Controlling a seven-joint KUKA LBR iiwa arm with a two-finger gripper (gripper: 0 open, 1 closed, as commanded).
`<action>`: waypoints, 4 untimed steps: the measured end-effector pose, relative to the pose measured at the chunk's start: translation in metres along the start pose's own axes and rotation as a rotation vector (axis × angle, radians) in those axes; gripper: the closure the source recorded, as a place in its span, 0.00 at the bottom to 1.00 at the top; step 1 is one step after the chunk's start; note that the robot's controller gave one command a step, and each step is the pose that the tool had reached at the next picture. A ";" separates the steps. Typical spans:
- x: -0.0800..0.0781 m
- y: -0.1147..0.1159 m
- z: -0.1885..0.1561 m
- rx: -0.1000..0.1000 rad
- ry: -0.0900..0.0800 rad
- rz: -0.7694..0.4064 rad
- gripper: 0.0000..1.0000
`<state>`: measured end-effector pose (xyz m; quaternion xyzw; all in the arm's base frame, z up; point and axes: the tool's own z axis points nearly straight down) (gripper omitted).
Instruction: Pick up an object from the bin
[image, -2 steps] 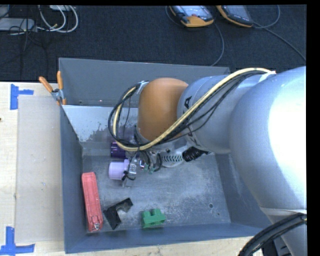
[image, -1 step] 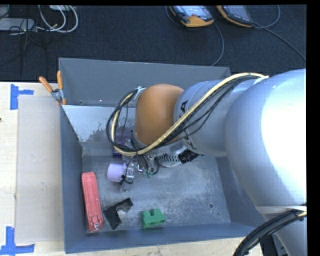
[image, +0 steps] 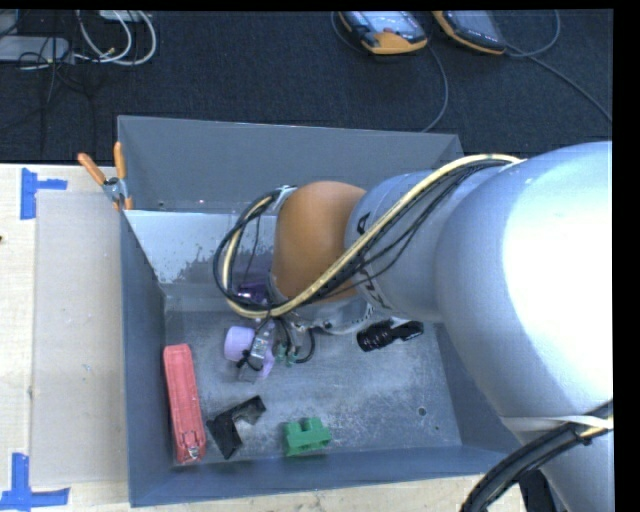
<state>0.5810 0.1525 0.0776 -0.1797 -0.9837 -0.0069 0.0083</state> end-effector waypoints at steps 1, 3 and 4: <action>0.000 0.000 0.000 0.000 -0.001 0.000 1.00; 0.000 -0.002 -0.007 0.003 -0.005 0.000 1.00; 0.000 -0.004 -0.022 0.005 -0.005 0.001 1.00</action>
Offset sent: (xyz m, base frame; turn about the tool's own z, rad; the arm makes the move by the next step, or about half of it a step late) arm 0.0000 0.0001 0.0136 0.0000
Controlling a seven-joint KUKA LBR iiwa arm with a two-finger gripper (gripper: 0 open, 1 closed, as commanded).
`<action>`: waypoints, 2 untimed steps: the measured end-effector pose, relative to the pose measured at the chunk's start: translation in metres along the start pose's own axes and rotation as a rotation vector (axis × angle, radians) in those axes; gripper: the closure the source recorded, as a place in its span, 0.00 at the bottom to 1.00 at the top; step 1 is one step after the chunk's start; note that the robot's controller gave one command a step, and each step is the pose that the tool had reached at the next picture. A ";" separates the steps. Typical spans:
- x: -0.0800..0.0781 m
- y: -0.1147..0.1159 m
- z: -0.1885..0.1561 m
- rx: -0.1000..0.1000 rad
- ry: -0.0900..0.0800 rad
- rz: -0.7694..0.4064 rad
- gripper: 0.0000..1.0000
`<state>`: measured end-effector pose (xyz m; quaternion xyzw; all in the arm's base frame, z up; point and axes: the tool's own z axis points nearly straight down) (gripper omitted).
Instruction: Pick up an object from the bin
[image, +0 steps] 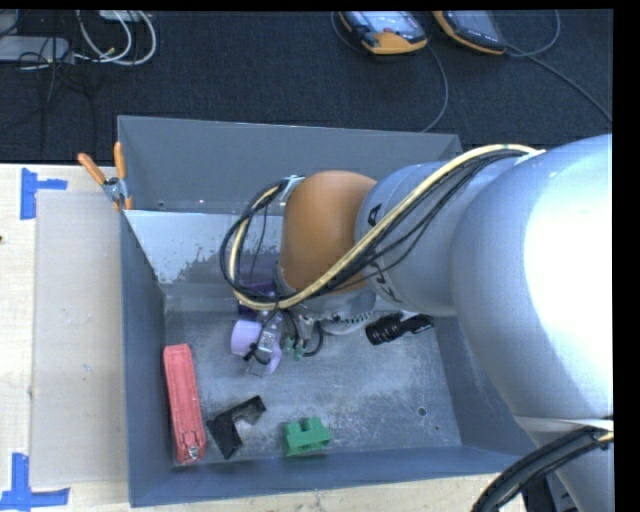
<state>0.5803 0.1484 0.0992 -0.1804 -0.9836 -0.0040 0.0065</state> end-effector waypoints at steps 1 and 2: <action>-0.001 0.000 -0.010 -0.002 -0.003 0.000 1.00; 0.000 -0.001 -0.020 0.002 0.002 0.001 1.00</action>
Offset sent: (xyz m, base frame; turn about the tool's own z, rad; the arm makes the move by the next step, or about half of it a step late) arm 0.0000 0.0000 0.0977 0.0000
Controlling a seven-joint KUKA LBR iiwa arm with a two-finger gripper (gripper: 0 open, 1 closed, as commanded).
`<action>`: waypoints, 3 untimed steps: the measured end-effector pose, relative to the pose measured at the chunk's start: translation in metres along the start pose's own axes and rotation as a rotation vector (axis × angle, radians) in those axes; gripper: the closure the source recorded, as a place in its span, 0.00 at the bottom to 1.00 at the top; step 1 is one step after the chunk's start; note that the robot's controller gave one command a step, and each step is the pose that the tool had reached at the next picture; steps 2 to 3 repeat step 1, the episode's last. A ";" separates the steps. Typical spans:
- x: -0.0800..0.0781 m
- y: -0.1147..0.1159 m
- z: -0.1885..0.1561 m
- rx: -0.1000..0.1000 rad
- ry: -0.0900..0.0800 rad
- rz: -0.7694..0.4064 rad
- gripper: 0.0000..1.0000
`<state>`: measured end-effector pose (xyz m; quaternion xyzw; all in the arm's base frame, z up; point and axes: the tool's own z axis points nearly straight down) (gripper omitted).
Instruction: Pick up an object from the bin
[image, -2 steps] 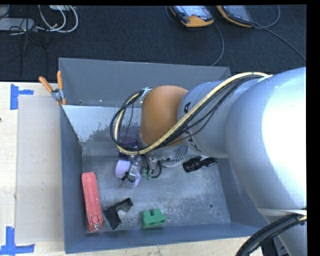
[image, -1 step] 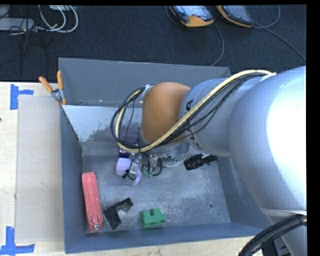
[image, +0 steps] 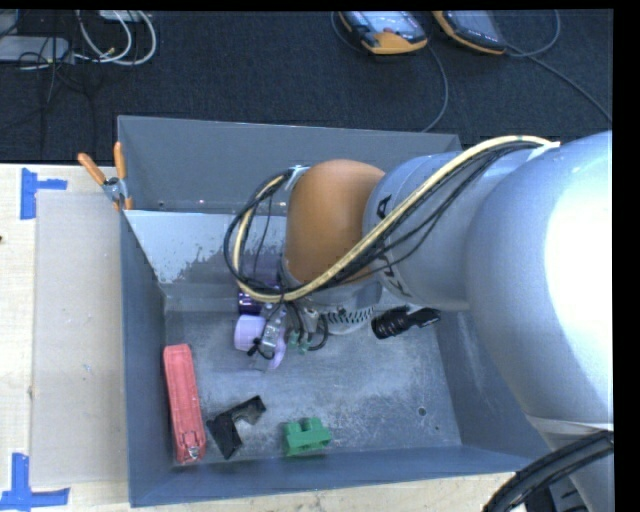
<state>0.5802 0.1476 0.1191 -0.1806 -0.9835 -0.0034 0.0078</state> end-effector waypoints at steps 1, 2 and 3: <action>0.001 -0.001 -0.029 0.002 0.002 0.000 1.00; 0.001 -0.001 -0.029 0.002 0.002 0.000 1.00; 0.001 -0.001 -0.029 0.002 0.002 0.000 1.00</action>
Offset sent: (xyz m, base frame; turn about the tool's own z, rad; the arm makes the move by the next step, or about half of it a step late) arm 0.0001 0.0000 0.0298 0.0000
